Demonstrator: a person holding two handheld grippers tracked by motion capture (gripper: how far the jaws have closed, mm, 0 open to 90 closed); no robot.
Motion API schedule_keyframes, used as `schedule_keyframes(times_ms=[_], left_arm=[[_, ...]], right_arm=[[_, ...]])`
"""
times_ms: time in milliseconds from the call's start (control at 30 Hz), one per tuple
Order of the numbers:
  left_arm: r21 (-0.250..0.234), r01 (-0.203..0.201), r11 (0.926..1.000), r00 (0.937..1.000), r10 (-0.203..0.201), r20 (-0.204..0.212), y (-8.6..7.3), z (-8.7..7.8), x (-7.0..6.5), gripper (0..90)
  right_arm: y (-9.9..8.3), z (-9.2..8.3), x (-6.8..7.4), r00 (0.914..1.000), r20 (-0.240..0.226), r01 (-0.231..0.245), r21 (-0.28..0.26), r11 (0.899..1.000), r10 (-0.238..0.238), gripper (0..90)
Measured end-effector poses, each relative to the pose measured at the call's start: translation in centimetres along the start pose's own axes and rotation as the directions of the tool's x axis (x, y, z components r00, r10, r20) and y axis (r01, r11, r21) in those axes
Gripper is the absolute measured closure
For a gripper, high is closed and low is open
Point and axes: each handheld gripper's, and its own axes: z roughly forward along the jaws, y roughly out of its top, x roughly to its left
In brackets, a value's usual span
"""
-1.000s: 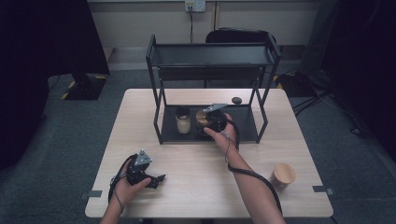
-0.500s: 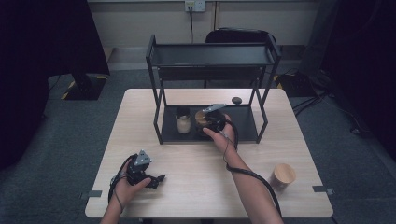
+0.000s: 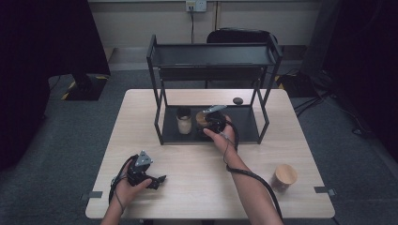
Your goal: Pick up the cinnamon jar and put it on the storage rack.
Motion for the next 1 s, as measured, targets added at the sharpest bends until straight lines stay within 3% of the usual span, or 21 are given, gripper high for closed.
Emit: schedule_keyframes(times_ms=[1000], left_arm=[[0.000,0.000,1.0000,1.0000,0.000,0.000,0.00,0.00,0.00,0.1]], right_arm=[[-0.31,0.42,-0.65,0.9989,0.008,-0.047,-0.025,0.999,0.047,25.1]])
